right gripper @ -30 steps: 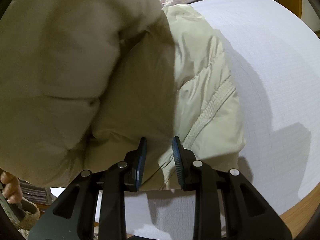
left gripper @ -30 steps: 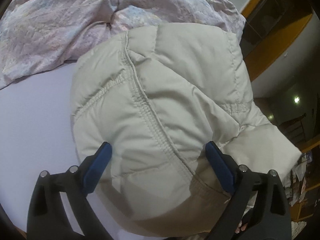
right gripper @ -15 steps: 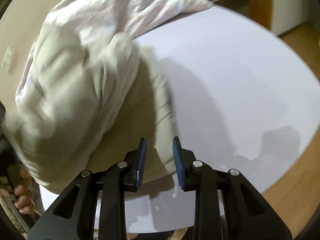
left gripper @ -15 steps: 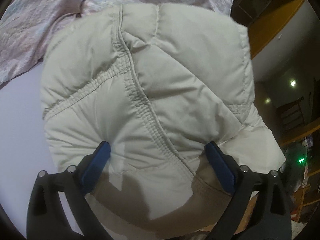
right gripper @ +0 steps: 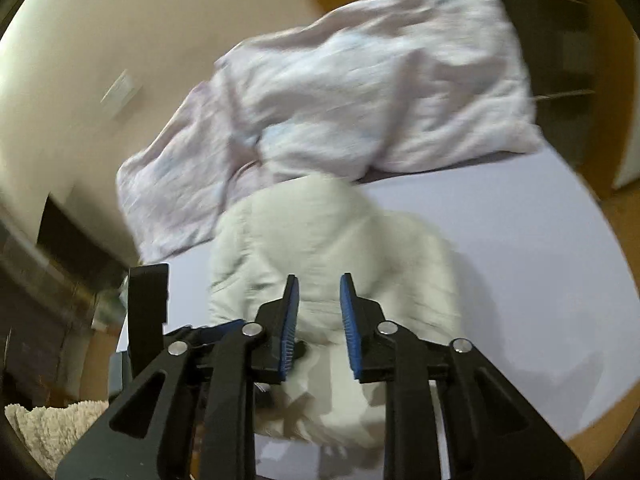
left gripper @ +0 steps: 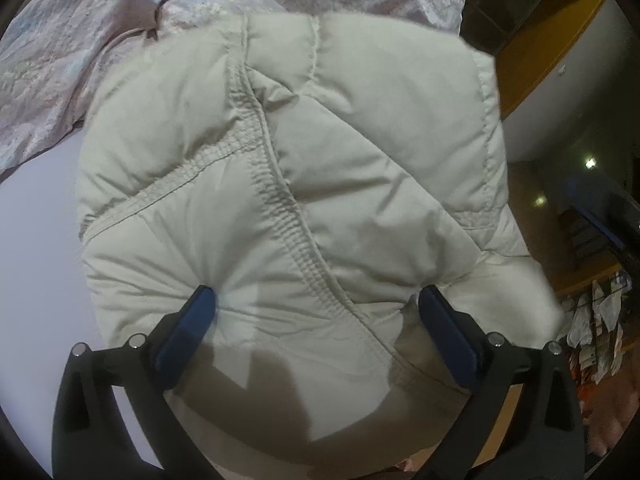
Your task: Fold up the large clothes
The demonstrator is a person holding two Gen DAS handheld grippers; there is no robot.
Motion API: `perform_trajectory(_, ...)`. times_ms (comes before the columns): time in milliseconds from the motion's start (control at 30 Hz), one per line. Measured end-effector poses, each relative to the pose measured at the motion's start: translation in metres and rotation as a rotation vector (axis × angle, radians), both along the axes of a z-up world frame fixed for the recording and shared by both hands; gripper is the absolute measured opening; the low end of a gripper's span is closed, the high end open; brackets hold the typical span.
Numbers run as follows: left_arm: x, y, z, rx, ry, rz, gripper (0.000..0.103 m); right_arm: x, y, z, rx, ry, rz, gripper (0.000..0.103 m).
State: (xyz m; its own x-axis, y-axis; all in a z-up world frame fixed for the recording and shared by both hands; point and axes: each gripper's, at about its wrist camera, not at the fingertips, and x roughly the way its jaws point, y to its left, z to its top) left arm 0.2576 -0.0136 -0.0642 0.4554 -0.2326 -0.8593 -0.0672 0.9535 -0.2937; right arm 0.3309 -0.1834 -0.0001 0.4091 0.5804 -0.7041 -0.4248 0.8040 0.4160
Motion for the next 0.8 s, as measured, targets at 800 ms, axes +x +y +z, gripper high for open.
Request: perform_trajectory(800, 0.015, 0.071, 0.019, 0.093, -0.059, 0.137, 0.100, 0.051, 0.014, -0.082, -0.267, 0.040, -0.014, 0.012)
